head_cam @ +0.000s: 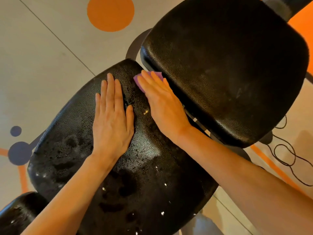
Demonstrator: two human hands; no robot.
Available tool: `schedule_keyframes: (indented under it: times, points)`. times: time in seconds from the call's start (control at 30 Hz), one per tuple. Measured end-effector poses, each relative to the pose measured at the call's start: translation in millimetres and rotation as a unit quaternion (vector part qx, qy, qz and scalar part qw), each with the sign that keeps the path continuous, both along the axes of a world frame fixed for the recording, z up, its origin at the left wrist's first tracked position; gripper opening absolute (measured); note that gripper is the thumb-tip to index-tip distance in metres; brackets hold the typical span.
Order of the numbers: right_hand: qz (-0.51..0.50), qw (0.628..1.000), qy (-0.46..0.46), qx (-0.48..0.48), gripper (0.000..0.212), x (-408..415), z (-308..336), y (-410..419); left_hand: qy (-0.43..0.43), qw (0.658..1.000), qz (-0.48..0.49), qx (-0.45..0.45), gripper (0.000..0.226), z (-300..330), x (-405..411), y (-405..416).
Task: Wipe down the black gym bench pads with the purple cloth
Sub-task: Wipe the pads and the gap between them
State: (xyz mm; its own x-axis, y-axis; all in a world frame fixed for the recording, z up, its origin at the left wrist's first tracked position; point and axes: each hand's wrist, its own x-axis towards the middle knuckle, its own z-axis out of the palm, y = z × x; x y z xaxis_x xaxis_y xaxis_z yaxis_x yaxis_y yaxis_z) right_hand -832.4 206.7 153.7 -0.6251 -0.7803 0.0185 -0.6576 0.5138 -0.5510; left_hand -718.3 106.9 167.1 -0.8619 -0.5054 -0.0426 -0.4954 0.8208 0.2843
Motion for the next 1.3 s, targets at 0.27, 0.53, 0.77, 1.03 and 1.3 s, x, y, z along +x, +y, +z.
schedule_keyframes:
  times: [0.27,0.53,0.77,1.03,1.3]
  points:
    - [0.012,1.0,-0.005,0.005,0.047,21,3,94,-0.009,1.0,0.012,-0.009,0.062,-1,-3,2]
    - [-0.016,0.999,0.015,0.046,0.046,39,2,145,0.032,0.998,0.038,0.046,0.059,3,28,64]
    - [-0.011,1.0,-0.017,0.02,0.042,35,5,151,0.015,0.998,0.043,0.054,0.059,-3,40,74]
    - [-0.08,0.992,-0.091,0.022,0.047,67,13,237,0.007,0.998,0.028,0.053,0.06,-5,43,72]
    - [-0.126,0.99,-0.065,-0.028,0.041,60,2,192,-0.007,0.999,0.02,0.044,0.06,-7,43,72]
